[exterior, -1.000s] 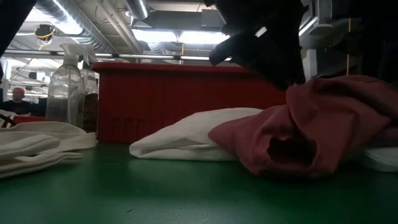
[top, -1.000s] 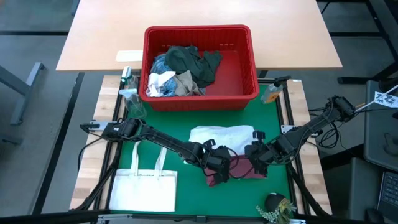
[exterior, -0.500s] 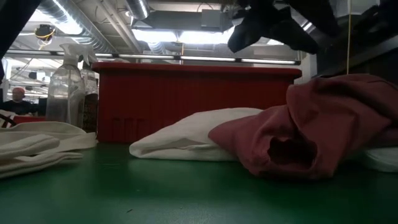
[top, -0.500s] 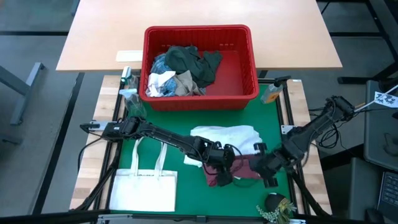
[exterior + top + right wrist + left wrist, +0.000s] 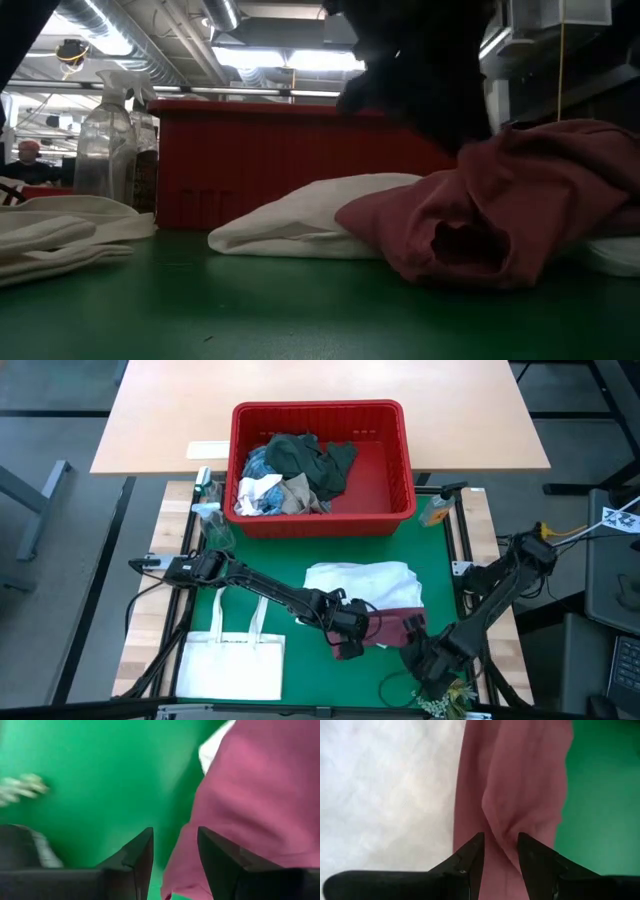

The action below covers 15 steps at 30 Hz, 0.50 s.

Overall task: Fold Laundry from Bin
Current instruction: Fold the pink underwear

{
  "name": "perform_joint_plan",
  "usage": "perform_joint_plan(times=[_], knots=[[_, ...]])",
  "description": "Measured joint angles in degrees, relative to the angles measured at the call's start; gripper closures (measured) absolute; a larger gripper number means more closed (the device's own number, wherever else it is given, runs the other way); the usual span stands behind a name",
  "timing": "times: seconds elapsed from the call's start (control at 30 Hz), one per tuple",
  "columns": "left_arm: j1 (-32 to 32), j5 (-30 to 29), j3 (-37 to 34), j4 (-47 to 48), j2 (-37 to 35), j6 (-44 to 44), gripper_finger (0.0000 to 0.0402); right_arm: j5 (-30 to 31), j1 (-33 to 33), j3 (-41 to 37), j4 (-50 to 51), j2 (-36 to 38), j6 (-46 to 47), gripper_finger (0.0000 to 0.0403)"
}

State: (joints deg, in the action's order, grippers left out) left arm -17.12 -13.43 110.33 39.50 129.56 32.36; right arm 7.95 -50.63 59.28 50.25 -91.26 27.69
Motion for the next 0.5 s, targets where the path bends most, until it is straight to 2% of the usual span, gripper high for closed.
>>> perform_joint_plan(times=[0.2,0.3,0.5], knots=[[0.33,-2.17,-3.34,-0.14,0.0,0.06,0.0289,-3.07,0.02,-0.01,6.39,-6.2,-2.83,0.0249],[0.48,-4.03,-4.19,-0.23,0.0,0.04,0.0289,-5.12,0.09,0.01,7.5,-7.23,-3.01,0.0249],[1.07,-5.55,-4.66,0.57,-0.02,0.01,0.0289,-5.21,0.06,-0.96,8.85,-7.48,-4.02,0.0249]])
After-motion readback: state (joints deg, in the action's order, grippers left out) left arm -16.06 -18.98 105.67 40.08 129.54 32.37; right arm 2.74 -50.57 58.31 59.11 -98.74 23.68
